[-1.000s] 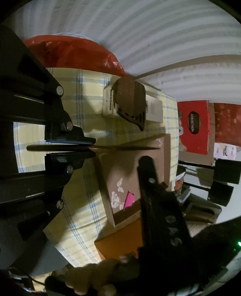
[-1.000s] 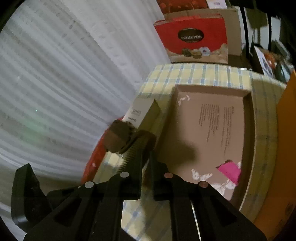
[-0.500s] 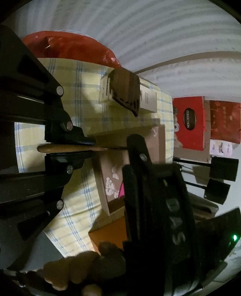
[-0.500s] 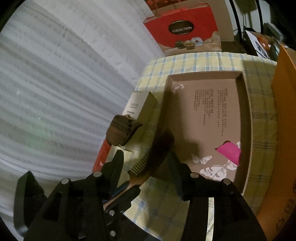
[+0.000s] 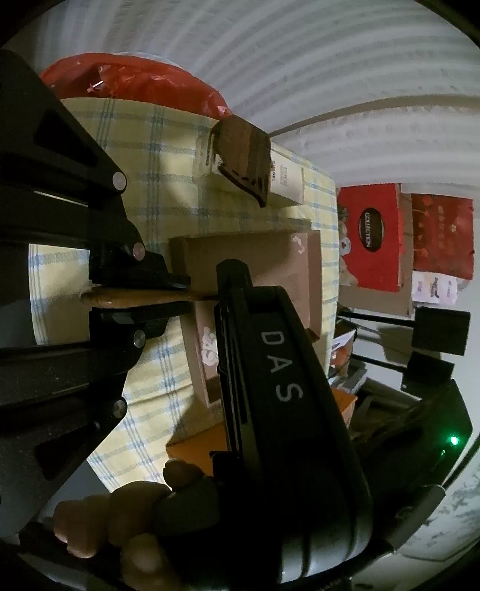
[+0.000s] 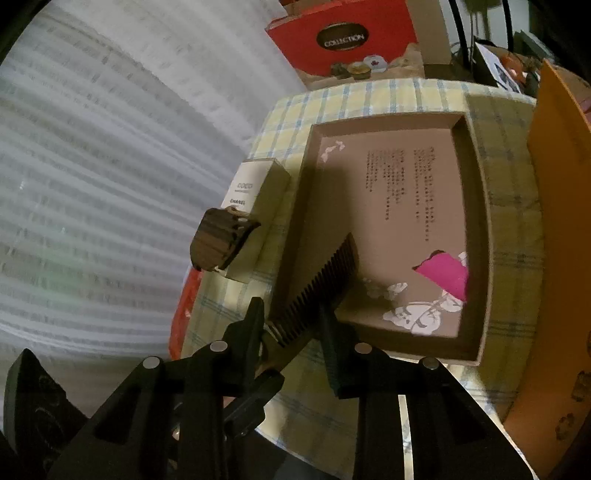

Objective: Organize objects

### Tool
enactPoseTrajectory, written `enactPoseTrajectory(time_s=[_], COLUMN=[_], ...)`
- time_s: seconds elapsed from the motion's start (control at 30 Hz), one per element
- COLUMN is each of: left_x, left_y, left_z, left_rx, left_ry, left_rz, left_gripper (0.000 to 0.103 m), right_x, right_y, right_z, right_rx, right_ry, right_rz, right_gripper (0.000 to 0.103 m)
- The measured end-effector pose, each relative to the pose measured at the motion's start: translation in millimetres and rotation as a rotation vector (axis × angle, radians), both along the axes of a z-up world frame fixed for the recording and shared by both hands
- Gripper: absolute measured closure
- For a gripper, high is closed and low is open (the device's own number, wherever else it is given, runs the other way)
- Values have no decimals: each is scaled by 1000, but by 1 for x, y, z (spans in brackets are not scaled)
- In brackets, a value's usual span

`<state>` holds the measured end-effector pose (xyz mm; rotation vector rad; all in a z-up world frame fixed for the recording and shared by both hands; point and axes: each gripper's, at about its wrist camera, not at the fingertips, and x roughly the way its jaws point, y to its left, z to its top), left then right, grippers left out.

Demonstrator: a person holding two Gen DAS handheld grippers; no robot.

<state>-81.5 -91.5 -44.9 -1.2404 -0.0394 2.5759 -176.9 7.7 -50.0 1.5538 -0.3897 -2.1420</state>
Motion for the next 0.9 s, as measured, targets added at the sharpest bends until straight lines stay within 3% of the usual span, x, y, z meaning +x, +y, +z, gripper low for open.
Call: enactPoseTrajectory(time_s=[0.4, 0.9], left_x=[-5, -13], left_y=[40, 163], left_z=[55, 113], left_rx=[13, 20], left_ry=[76, 156], left_rz=[-36, -168], left_gripper=[96, 96], right_x=[6, 29], right_y=[40, 158], right_z=[59, 126], right_rx=[-4, 49], right_ry=[109, 224], right_rz=[-55, -220], right_gripper=[74, 74])
